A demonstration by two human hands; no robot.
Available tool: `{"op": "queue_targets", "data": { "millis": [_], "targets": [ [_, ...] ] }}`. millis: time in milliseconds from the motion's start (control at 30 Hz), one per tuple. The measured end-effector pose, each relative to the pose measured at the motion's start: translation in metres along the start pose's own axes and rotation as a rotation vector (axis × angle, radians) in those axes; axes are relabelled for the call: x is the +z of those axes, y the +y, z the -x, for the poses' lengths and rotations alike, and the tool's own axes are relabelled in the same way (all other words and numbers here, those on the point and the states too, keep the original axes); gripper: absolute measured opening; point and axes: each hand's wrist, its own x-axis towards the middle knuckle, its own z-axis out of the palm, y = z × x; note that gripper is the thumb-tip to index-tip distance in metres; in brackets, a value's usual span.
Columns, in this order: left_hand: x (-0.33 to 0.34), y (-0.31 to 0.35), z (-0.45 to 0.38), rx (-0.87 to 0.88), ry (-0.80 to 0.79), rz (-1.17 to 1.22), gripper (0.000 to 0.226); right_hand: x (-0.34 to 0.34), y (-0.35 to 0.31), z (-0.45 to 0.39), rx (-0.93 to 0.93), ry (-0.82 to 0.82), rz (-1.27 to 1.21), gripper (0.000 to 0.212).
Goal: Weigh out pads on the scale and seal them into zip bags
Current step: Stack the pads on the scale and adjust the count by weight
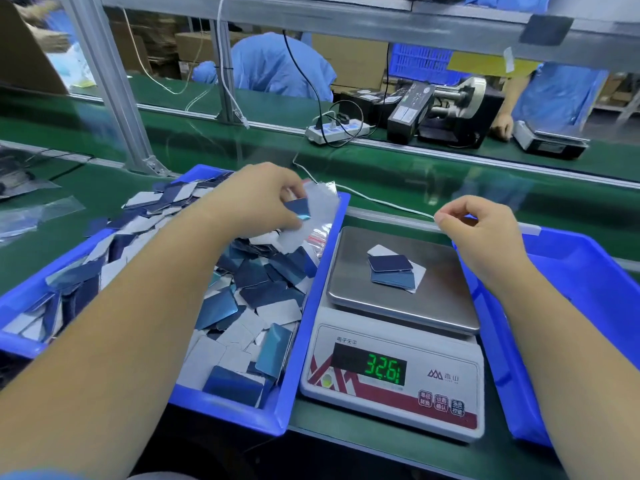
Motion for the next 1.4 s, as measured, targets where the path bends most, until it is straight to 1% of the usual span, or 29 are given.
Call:
{"op": "queue_targets", "data": {
  "millis": [33, 100, 167, 233, 333, 500, 533, 600, 700, 733, 767, 833, 900, 1000, 1033, 1100, 1133, 1200, 1300, 1400],
  "targets": [
    [0.002, 0.009, 0.001, 0.023, 0.015, 0.148, 0.022, 0.001, 0.000, 0.000, 0.000, -0.002, -0.006, 0.017],
    [0.012, 0.032, 0.003, 0.095, -0.021, 0.398, 0.023, 0.002, 0.000, -0.001, 0.006, -0.005, -0.016, 0.016],
    [0.031, 0.056, 0.002, 0.165, -0.095, 0.508, 0.022, 0.004, 0.000, -0.001, -0.001, -0.007, -0.005, 0.015],
    [0.051, 0.075, -0.001, 0.209, -0.134, 0.529, 0.021, 0.005, 0.000, -0.001, -0.021, -0.011, 0.016, 0.015],
    [0.072, 0.081, -0.008, 0.261, -0.106, 0.374, 0.019, 0.004, 0.004, -0.001, -0.032, -0.015, 0.016, 0.017],
    [0.081, 0.069, -0.009, 0.337, -0.155, 0.159, 0.029, 0.003, 0.007, -0.004, -0.004, -0.015, 0.018, 0.016],
    [0.081, 0.067, -0.009, 0.337, -0.146, 0.163, 0.031, 0.003, 0.007, -0.004, -0.006, -0.018, 0.026, 0.016],
    [0.078, 0.061, -0.008, 0.310, -0.087, 0.253, 0.028, 0.004, 0.006, -0.003, -0.009, -0.035, 0.043, 0.016],
    [0.063, 0.046, -0.009, 0.206, 0.060, 0.357, 0.009, 0.003, 0.006, -0.002, -0.005, -0.081, 0.057, 0.017],
    [0.057, 0.038, -0.010, 0.156, 0.088, 0.354, 0.010, 0.003, 0.006, -0.001, -0.010, -0.093, 0.063, 0.017],
    [0.052, 0.030, -0.011, 0.092, 0.091, 0.333, 0.016, 0.003, 0.005, 0.000, -0.019, -0.106, 0.071, 0.016],
    [0.042, 0.016, -0.011, -0.045, 0.027, 0.239, 0.022, 0.004, 0.004, 0.002, -0.045, -0.144, 0.092, 0.016],
    [0.038, 0.005, -0.011, -0.134, -0.084, 0.098, 0.020, 0.006, 0.003, 0.004, -0.069, -0.192, 0.122, 0.015],
    [0.040, 0.003, -0.007, -0.187, -0.248, -0.020, 0.006, 0.007, 0.001, 0.007, -0.074, -0.255, 0.152, 0.013],
    [0.043, 0.004, -0.006, -0.189, -0.294, -0.051, 0.005, 0.007, 0.001, 0.008, -0.072, -0.268, 0.148, 0.013],
    [0.047, 0.006, -0.004, -0.169, -0.369, -0.124, 0.014, 0.007, -0.001, 0.009, -0.074, -0.284, 0.144, 0.011],
    [0.049, 0.008, -0.003, -0.155, -0.392, -0.148, 0.013, 0.006, -0.001, 0.010, -0.081, -0.288, 0.146, 0.011],
    [0.050, 0.009, -0.003, -0.139, -0.421, -0.163, 0.003, 0.005, -0.002, 0.011, -0.092, -0.300, 0.151, 0.010],
    [0.051, 0.009, -0.004, -0.137, -0.428, -0.162, 0.012, 0.005, -0.004, 0.012, -0.097, -0.325, 0.167, 0.008],
    [0.050, 0.010, -0.004, -0.137, -0.400, -0.164, 0.018, 0.005, -0.005, 0.013, -0.107, -0.334, 0.205, 0.007]
  ]
}}
